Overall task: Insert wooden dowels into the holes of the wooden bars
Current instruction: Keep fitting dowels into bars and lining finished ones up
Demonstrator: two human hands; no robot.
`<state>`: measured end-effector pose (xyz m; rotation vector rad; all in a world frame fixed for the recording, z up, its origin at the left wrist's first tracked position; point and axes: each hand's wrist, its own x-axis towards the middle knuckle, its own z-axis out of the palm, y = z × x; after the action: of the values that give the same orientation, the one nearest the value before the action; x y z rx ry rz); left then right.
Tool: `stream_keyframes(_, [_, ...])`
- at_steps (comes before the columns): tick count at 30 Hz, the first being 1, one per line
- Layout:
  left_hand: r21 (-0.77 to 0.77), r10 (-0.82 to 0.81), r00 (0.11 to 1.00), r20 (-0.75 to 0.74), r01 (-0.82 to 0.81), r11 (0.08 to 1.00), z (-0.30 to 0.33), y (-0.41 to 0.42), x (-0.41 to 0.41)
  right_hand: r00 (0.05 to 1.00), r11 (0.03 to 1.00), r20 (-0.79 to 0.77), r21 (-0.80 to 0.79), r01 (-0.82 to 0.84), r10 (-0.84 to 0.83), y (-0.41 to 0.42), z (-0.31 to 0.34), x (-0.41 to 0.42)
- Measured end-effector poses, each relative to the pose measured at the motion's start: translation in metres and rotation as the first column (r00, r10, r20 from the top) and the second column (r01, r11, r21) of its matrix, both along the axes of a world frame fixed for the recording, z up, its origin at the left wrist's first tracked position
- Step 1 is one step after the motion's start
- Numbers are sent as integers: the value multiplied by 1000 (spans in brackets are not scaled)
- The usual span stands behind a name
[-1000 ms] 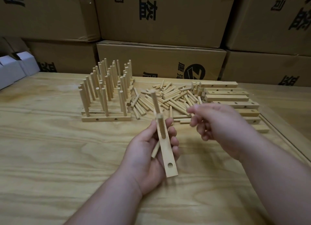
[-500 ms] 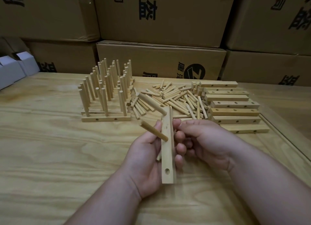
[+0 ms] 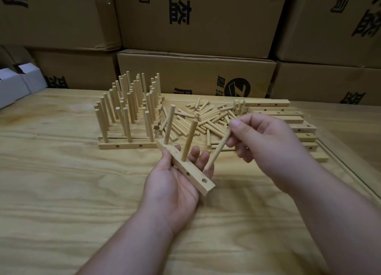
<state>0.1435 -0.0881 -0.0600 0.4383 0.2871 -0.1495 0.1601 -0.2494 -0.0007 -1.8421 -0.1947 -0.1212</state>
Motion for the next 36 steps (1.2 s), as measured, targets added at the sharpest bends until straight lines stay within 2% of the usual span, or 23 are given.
stream_keyframes(11, [28,42,999,-4,-42,999,-4,2,2,995,989,62,-130,-75,84,4,1,-5])
stream_keyframes(17, [12,80,997,-10,-80,997,-4,2,3,975,974,101,-132,-185,199,1,7,-11])
stream_keyframes(22, [24,64,998,3,-64,998,-5,2,3,974,976,120,-132,-174,190,-1,3,-8])
stream_keyframes(26, [65,62,998,7,-62,996,-5,1,4,988,982,73,-137,-128,139,-1,-5,-2])
stream_keyframes(31, [76,78,997,-6,-78,994,-4,1,3,974,970,-14,-95,-226,225,-5,-6,1])
stream_keyframes(36, [53,90,996,-9,-89,995,-4,1,3,963,961,-30,-63,-269,268,-9,-4,2])
